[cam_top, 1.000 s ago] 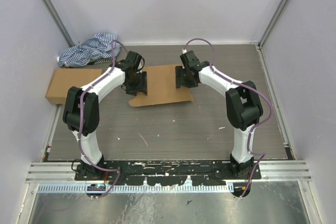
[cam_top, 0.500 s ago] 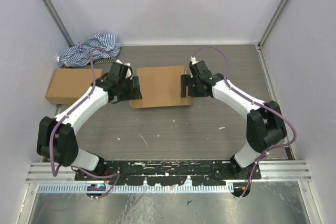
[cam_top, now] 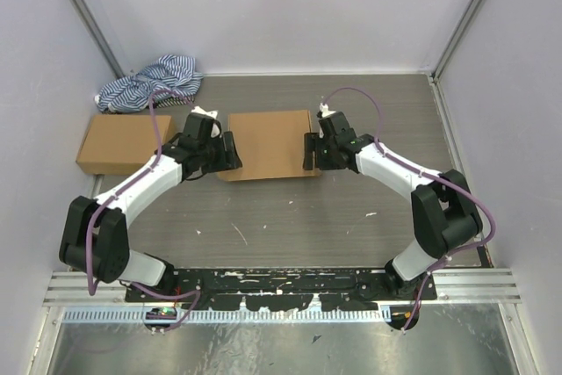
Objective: Fold the paper box
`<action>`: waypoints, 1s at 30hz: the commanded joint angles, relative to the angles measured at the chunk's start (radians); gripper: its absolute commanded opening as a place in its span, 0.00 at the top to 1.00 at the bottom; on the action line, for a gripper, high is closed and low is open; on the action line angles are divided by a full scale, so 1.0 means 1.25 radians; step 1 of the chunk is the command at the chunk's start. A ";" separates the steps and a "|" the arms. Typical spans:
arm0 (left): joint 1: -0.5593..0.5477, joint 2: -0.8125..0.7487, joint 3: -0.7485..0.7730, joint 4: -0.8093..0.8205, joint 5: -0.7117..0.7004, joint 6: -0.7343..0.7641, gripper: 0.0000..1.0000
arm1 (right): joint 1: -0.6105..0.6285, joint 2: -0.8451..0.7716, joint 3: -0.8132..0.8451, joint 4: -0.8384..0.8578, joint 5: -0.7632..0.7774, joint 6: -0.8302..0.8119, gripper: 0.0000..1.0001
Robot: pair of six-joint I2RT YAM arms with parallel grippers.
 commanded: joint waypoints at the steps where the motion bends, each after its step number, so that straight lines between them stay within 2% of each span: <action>1: 0.002 0.021 0.010 0.034 0.008 0.006 0.34 | 0.000 0.010 0.016 0.062 -0.015 0.003 0.30; 9: -0.002 0.048 0.010 -0.019 -0.002 0.015 0.36 | 0.001 0.023 0.015 0.064 -0.027 0.000 0.31; 26: -0.015 0.099 0.024 -0.018 -0.053 0.052 0.36 | 0.006 0.041 0.019 0.075 -0.042 -0.005 0.32; 30: -0.020 0.081 0.011 0.010 -0.068 0.059 0.34 | 0.007 0.026 0.005 0.088 -0.029 -0.006 0.28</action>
